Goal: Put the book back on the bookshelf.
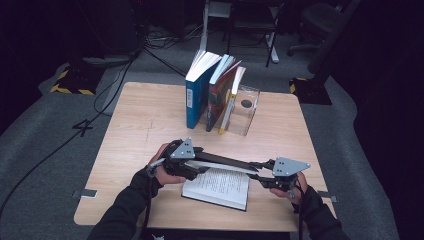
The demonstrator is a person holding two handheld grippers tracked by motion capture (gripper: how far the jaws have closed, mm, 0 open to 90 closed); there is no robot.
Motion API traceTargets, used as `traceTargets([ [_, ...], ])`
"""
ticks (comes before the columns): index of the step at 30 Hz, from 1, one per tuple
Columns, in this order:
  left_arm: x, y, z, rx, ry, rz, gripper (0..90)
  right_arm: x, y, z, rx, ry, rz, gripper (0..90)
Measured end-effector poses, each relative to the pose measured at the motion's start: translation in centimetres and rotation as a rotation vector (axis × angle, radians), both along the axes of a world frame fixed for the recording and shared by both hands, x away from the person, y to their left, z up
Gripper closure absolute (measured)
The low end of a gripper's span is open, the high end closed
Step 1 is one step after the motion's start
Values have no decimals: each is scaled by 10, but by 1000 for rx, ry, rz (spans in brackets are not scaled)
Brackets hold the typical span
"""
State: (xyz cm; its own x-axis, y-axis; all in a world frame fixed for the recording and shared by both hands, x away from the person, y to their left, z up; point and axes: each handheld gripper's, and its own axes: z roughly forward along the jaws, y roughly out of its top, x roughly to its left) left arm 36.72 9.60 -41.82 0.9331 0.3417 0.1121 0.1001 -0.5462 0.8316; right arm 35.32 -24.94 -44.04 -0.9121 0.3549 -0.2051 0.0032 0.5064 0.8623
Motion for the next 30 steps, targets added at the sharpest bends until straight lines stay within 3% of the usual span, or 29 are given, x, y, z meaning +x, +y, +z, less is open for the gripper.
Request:
traceTargets([
  [1, 0, 0, 0, 0, 0, 0, 292, 0, 0, 0, 0, 0, 0, 654],
  [2, -5, -2, 5, 0, -18, 1, 292, 0, 1, 0, -1, 0, -1, 654],
  [4, -10, -6, 10, -3, -14, -9, 304, -1, 2, 1, 0, 0, -5, 654],
  [9, -21, -24, 13, 69, -59, 1, 287, -2, 5, 2, -12, -3, -4, 654],
  [11, -25, -33, 14, 87, -72, 33, 280, -2, 6, 2, -19, -5, -1, 654],
  [15, -28, -46, 15, 96, -76, 74, 267, -5, 12, 3, -42, -20, 5, 653],
  [17, -27, -49, 15, 84, -61, 61, 259, -6, 14, 3, -50, -21, 9, 651],
  [23, -26, -59, 8, 123, -35, 60, 239, -7, 18, 4, -63, -23, 16, 646],
  [25, -27, -63, 6, 138, -54, 82, 238, -7, 20, 4, -70, -26, 19, 644],
  [28, -29, -65, 6, 167, -76, 99, 308, -7, 23, 5, -76, -25, 24, 639],
  [30, -29, -64, 6, 172, -66, 82, 372, -8, 24, 4, -80, -28, 24, 636],
])
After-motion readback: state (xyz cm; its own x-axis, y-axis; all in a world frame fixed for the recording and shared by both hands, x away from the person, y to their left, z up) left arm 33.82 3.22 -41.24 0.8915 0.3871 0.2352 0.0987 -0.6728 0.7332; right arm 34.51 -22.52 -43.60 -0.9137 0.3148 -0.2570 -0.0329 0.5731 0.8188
